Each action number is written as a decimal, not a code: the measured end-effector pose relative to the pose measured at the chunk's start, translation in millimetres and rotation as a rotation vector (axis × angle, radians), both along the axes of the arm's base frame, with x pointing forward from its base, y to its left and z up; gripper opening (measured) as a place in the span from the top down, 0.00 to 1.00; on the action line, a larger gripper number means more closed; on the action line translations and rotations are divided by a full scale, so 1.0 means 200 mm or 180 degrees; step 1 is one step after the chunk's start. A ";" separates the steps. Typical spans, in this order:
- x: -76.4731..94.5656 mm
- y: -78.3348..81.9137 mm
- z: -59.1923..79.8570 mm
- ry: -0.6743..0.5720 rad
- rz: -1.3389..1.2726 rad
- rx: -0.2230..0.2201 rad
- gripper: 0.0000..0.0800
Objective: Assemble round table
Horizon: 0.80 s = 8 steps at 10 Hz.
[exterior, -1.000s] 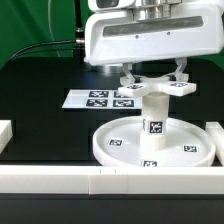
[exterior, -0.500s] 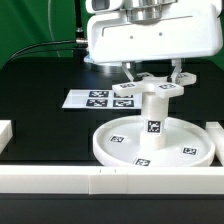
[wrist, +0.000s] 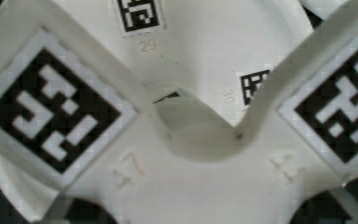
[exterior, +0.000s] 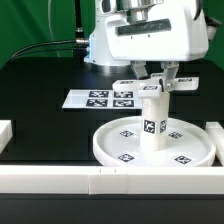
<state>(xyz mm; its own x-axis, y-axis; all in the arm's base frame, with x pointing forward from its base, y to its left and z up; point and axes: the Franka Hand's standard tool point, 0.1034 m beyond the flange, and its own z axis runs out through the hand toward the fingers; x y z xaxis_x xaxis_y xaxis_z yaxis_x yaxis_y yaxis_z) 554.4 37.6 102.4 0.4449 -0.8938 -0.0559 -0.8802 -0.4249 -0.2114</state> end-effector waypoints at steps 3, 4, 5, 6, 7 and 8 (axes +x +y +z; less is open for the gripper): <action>-0.01 0.01 0.00 0.0034 0.0051 0.0021 0.26; 0.00 0.02 0.04 0.0074 0.0167 0.0042 0.21; 0.01 0.03 0.09 0.0087 0.0251 0.0057 0.21; 0.02 0.04 0.12 0.0066 0.0276 0.0064 0.19; 0.01 0.04 0.10 0.0077 0.0314 0.0057 0.19; 0.01 0.04 0.09 0.0071 0.0373 0.0049 0.19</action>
Offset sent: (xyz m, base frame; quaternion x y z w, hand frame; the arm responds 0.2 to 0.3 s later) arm 0.0053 -0.0069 0.0213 -0.0555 0.0011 -0.1010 0.9933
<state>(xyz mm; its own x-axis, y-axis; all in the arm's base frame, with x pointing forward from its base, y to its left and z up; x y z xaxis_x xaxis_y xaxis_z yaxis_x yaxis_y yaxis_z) 556.3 45.4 121.3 0.5447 -0.8348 -0.0804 -0.8293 -0.5219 -0.1996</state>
